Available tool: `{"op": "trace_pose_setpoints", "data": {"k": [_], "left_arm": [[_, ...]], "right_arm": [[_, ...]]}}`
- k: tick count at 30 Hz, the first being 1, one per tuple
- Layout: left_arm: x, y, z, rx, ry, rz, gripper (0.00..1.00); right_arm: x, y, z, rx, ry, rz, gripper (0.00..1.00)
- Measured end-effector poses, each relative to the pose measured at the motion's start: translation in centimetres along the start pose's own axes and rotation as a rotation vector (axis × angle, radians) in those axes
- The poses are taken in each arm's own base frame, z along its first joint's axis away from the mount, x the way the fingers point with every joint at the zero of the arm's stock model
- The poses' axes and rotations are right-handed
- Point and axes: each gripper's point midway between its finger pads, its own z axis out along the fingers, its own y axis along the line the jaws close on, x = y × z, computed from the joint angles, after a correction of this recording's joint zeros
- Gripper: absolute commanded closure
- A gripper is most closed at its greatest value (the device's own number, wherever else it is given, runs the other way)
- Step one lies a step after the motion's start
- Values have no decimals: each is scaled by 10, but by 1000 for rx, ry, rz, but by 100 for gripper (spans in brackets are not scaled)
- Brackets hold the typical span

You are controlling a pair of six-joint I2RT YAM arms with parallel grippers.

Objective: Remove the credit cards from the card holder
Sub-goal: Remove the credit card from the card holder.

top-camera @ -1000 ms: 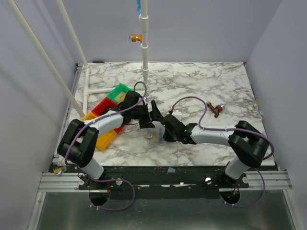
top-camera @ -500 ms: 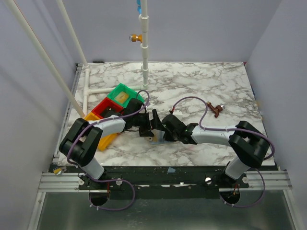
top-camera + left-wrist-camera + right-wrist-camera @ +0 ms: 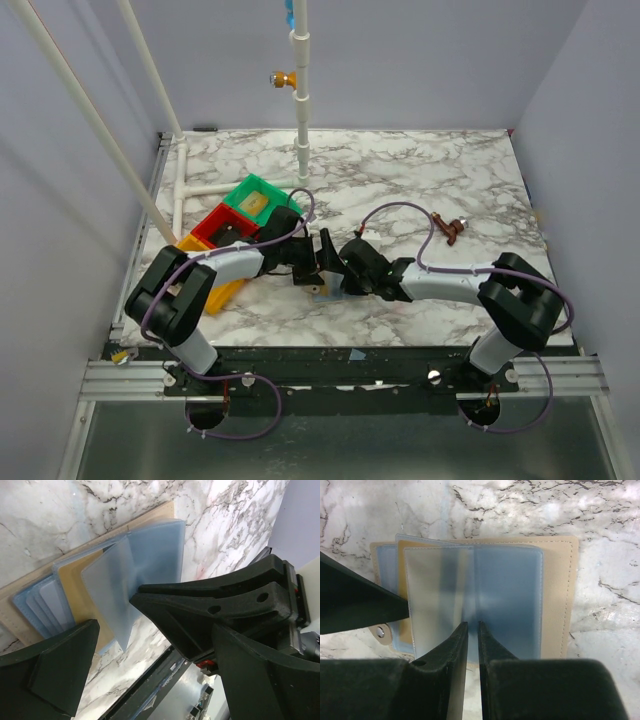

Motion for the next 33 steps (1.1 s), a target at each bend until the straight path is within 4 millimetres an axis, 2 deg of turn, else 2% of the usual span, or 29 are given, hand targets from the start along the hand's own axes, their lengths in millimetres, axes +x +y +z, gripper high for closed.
{"op": "trace_pose_setpoints", "data": {"k": [14, 19, 22, 28, 33], "left_arm": [[7, -7, 12, 13, 31, -15, 1], [7, -20, 15, 36, 46, -2, 1], [4, -35, 14, 67, 52, 18, 1], [4, -55, 20, 105, 91, 45, 1], [9, -60, 31, 100, 136, 44, 1]], "right_arm": [[-1, -7, -7, -3, -6, 11, 81], [-14, -9, -24, -7, -41, 19, 70], [-24, -16, -35, 17, -75, 24, 66], [-35, -31, -53, 60, -122, 27, 64], [-37, -43, -69, 76, -155, 33, 64]]}}
